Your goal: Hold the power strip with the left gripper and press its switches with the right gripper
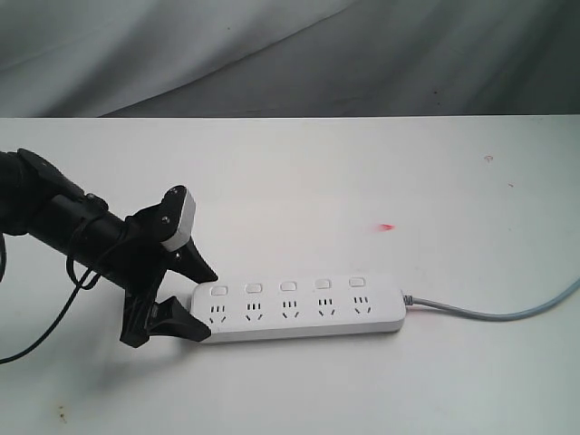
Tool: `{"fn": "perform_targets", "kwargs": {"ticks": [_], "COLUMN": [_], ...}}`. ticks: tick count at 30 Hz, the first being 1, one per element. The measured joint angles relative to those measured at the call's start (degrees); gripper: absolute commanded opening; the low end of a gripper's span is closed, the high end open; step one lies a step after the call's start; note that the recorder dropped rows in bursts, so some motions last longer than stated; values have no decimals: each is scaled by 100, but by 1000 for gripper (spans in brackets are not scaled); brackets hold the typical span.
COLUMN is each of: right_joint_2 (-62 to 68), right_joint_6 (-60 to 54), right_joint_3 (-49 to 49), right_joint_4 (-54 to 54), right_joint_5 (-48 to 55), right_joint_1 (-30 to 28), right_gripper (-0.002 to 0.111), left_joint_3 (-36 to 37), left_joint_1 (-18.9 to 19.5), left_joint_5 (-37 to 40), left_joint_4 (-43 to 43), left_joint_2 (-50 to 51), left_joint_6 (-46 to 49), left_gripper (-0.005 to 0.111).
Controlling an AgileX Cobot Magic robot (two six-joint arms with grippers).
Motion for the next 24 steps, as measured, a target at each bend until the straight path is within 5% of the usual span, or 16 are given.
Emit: {"fn": "perform_targets", "kwargs": {"ticks": [6,14,24], "right_joint_2": [-361,-361,-729], "right_joint_6": [2592,5377,5590], "right_joint_3": [1876,2379,2794], "right_joint_4": [-1741,-7515,-8511], "right_joint_5": [1809,3170,3106], "right_joint_1": [-630,-1110,-1110], "right_gripper": [0,0,0], "left_joint_3": [0,0,0], "left_joint_1": [0,0,0], "left_joint_5": [0,0,0], "left_joint_4": [0,0,0], "left_joint_2": [0,0,0], "left_joint_6": [0,0,0], "left_gripper": [45,45,45]}}
